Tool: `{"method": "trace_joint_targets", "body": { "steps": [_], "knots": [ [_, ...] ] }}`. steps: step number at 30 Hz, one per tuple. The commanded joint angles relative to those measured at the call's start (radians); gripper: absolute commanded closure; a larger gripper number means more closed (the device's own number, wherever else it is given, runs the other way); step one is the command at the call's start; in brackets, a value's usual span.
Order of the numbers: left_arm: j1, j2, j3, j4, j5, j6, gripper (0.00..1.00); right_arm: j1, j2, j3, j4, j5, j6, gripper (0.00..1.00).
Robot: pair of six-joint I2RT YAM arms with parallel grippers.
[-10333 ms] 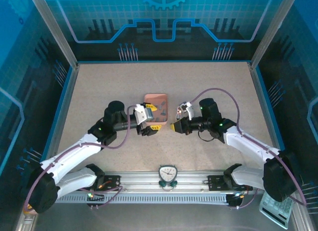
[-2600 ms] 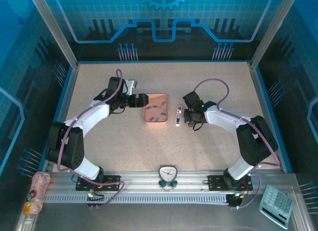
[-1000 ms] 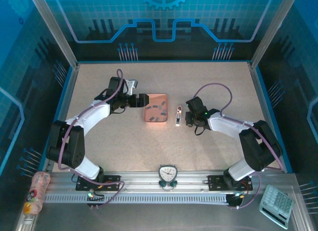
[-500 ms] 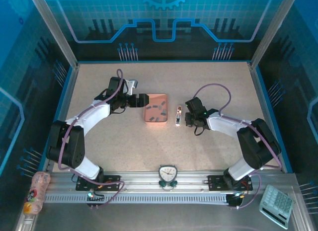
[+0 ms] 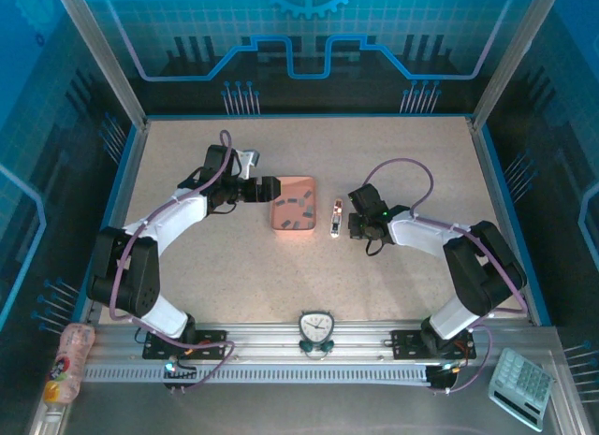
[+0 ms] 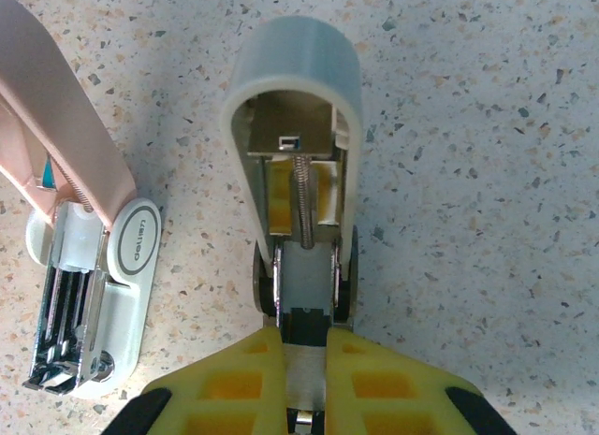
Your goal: Load the staples into the stapler
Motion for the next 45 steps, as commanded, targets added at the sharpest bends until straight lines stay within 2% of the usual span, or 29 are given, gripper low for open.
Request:
{"method": "trace_joint_targets", "body": {
  "steps": [1,4,9,16,23,30,37,40,45],
  "knots": [
    [0.010,0.005,-0.004,0.009,0.025,0.020,0.11,-0.002,0.005,-0.019,0.009,0.015,-0.005,0.84],
    [0.010,0.005,-0.005,0.010,0.025,0.020,0.11,-0.002,-0.004,-0.017,0.005,0.015,-0.004,0.76],
    [0.010,-0.001,-0.005,0.010,0.027,0.020,0.11,0.001,-0.059,-0.002,-0.020,0.020,-0.013,0.70],
    [0.010,-0.013,-0.011,0.020,0.028,-0.013,0.11,0.023,-0.211,0.045,-0.131,0.042,-0.027,0.67],
    [0.010,0.009,0.004,0.001,0.056,-0.070,0.11,0.066,-0.198,0.202,-0.274,-0.040,-0.035,0.64],
    [0.027,0.071,0.034,-0.048,0.091,-0.149,0.12,0.106,-0.047,0.405,-0.347,-0.167,-0.097,0.62],
    [0.110,0.037,0.006,-0.065,0.110,-0.214,0.13,0.123,0.218,0.688,-0.408,-0.322,-0.368,0.60],
    [0.149,-0.001,-0.023,-0.074,0.109,-0.216,0.13,0.128,0.360,0.857,-0.498,-0.351,-0.479,0.60],
    [0.213,-0.047,-0.069,-0.077,0.113,-0.220,0.13,0.130,0.520,1.029,-0.557,-0.368,-0.590,0.59]
  ]
}}
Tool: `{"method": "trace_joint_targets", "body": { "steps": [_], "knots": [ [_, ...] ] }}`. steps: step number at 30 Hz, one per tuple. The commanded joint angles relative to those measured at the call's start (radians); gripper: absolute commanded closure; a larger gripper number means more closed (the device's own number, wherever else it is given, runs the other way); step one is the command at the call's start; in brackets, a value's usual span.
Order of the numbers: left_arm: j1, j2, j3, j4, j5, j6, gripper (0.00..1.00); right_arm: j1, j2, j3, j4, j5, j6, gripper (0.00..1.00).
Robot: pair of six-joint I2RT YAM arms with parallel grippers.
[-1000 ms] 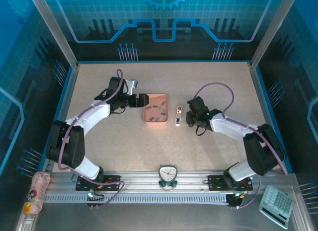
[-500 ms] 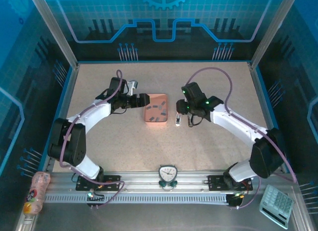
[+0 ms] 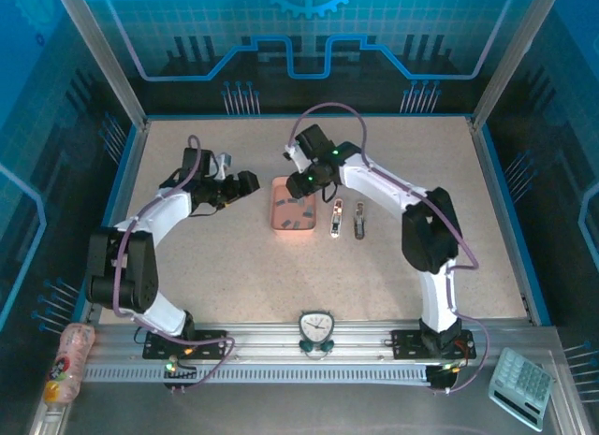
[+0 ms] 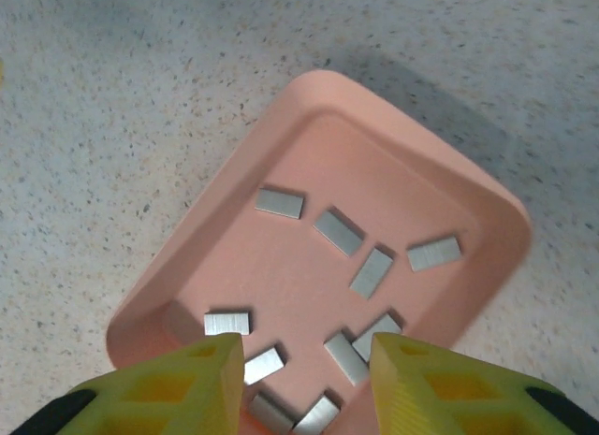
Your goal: Load the staples into the stapler
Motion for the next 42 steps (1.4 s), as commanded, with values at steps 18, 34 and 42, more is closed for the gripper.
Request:
{"method": "trace_joint_targets", "body": {
  "steps": [18,34,42],
  "knots": [
    [0.080,-0.007,-0.029,-0.002,0.062,-0.020,0.14,0.026,0.346,0.312,-0.151,-0.032,-0.294,0.53],
    [0.082,0.014,-0.028,-0.004,0.064,-0.013,0.14,0.028,0.445,0.395,-0.200,0.041,-0.345,0.57],
    [0.081,0.018,-0.028,-0.007,0.061,-0.005,0.14,0.028,0.479,0.427,-0.231,0.054,-0.360,0.69]
  ]
}}
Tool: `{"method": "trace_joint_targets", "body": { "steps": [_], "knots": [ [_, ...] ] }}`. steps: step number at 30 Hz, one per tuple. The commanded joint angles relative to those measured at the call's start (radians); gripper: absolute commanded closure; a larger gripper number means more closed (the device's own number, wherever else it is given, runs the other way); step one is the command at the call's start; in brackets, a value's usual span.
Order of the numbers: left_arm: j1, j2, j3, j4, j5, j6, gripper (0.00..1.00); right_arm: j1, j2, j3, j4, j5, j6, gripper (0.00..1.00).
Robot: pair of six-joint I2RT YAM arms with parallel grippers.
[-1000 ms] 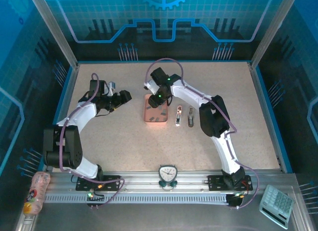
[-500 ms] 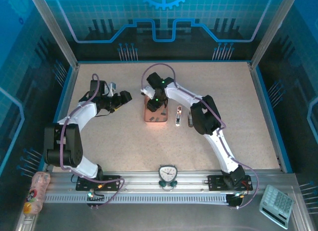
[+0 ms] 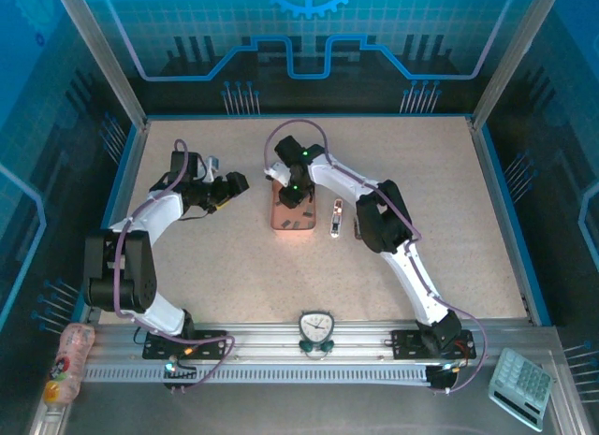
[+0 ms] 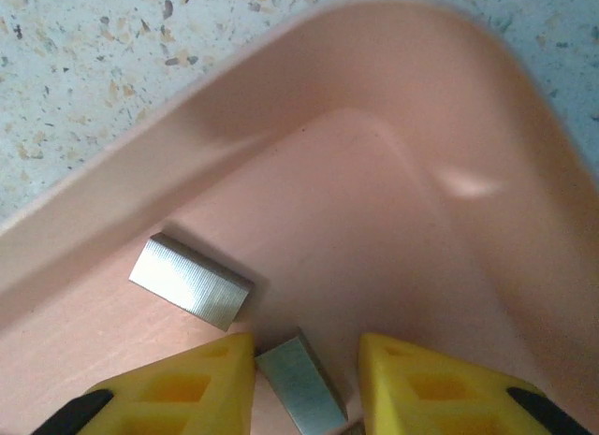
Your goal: Load the staples into the stapler
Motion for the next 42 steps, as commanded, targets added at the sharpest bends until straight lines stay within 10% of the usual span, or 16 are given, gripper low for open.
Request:
{"method": "trace_joint_targets", "body": {
  "steps": [1,23,42],
  "knots": [
    [0.010,0.011,-0.002,-0.006,0.022,0.011,0.14,0.015,0.038,0.018,-0.046,0.011,-0.019,0.71],
    [0.002,-0.045,-0.031,-0.019,-0.013,0.065,0.14,0.022,-0.293,-0.164,0.041,0.010,0.080,0.88],
    [-0.140,-0.195,-0.075,0.081,0.092,0.190,0.17,0.066,-1.048,-1.147,0.128,0.162,0.765,0.87]
  ]
}}
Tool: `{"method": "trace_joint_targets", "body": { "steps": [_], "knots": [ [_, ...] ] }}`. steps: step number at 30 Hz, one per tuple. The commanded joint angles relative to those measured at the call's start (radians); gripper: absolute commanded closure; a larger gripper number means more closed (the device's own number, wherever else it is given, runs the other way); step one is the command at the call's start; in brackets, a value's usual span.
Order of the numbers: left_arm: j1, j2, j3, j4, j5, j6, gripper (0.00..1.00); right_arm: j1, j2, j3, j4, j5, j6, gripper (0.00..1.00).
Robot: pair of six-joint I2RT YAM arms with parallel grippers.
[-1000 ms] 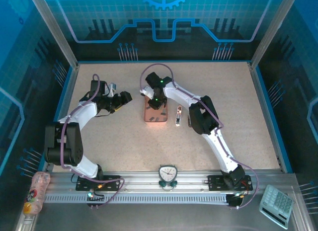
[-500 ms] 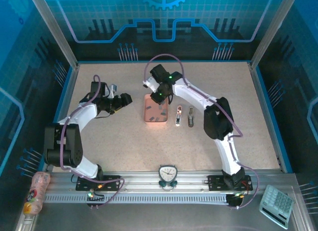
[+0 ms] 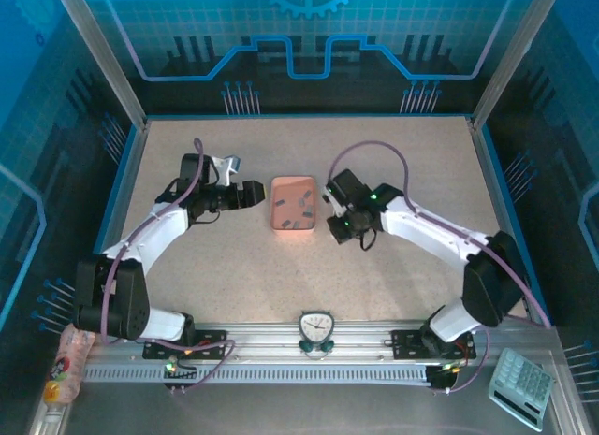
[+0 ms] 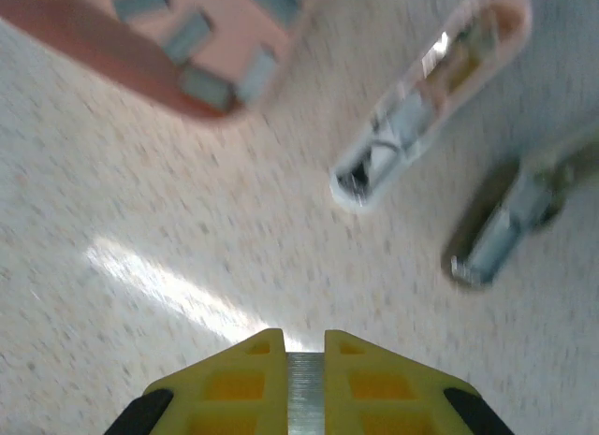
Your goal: Load the staples into the stapler
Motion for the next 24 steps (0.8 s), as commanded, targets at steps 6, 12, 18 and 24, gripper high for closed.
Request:
{"method": "trace_joint_targets", "body": {
  "steps": [6,12,18,24],
  "knots": [
    [-0.040,-0.076,0.042,-0.022,0.011,0.060,0.17,0.022,-0.149,-0.281,0.011,0.083,0.329,0.86],
    [-0.055,-0.068,0.036,-0.037,0.028,0.120,0.17,0.021,-0.159,-0.371,0.043,0.108,0.429,0.86],
    [-0.067,-0.068,-0.033,0.031,0.040,0.138,0.18,0.021,-0.085,-0.371,0.073,0.104,0.460,0.86],
    [-0.074,-0.062,-0.025,0.020,0.030,0.139,0.17,0.021,-0.026,-0.363,0.072,0.086,0.470,0.86]
  ]
}}
